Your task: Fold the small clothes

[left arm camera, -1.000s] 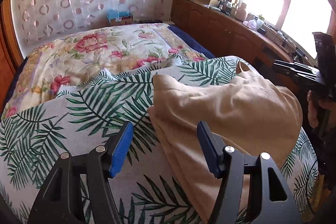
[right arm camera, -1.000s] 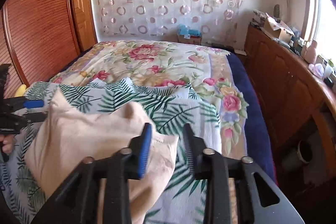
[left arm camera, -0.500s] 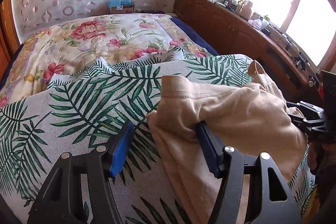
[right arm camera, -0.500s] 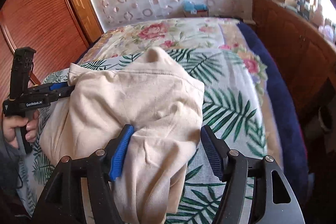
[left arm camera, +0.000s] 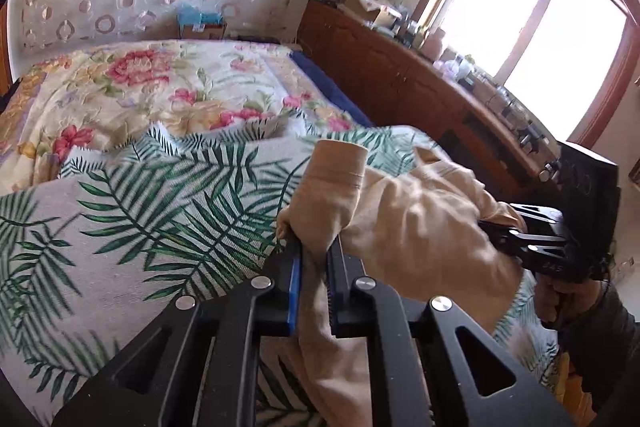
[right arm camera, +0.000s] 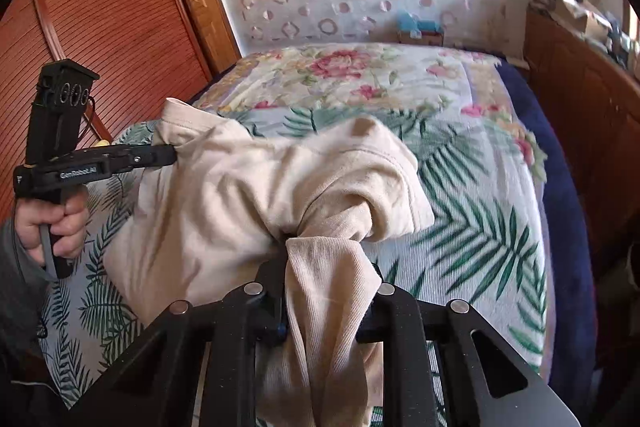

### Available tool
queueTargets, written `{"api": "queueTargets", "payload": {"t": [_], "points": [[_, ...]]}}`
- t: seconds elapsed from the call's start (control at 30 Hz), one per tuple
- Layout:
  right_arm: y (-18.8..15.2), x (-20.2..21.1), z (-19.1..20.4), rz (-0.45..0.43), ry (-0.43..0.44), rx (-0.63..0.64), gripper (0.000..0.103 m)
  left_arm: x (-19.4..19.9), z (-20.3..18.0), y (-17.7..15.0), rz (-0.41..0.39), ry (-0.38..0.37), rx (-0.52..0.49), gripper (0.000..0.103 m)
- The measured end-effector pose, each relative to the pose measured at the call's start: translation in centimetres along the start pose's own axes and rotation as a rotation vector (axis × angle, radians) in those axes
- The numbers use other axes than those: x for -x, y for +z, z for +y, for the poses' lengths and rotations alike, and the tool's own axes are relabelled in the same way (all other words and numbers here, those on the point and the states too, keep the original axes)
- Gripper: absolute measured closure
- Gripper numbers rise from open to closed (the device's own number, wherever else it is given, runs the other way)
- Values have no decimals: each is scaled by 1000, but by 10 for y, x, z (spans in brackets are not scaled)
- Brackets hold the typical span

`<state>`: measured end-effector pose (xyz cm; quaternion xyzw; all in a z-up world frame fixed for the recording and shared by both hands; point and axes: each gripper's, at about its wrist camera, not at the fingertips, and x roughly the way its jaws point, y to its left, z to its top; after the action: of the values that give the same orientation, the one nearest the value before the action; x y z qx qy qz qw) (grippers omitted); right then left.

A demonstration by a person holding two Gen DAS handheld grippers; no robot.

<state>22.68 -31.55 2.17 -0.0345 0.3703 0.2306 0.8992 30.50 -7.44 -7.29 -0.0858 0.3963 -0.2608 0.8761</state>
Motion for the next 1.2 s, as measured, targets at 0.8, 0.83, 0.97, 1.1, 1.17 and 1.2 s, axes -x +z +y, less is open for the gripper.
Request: {"api": "queueTargets", "payload": {"t": [0.8, 0.83, 0.97, 1.1, 1.17, 1.2], "points": [[160, -182, 268, -79, 246, 720, 83, 200, 151, -115, -338, 427, 418, 92], [167, -196, 272, -74, 256, 746, 83, 200, 155, -120, -340, 432, 440, 92], [184, -246, 292, -45, 270, 809, 83, 197, 168, -134, -326, 456, 505, 92], [199, -269, 301, -39, 294, 813, 83, 199, 168, -138, -354, 482, 507, 92], [203, -275, 301, -37, 303, 803, 83, 205, 176, -142, -362, 488, 513, 92], [202, -276, 299, -37, 303, 795, 83, 205, 177, -143, -365, 498, 511, 92]]}}
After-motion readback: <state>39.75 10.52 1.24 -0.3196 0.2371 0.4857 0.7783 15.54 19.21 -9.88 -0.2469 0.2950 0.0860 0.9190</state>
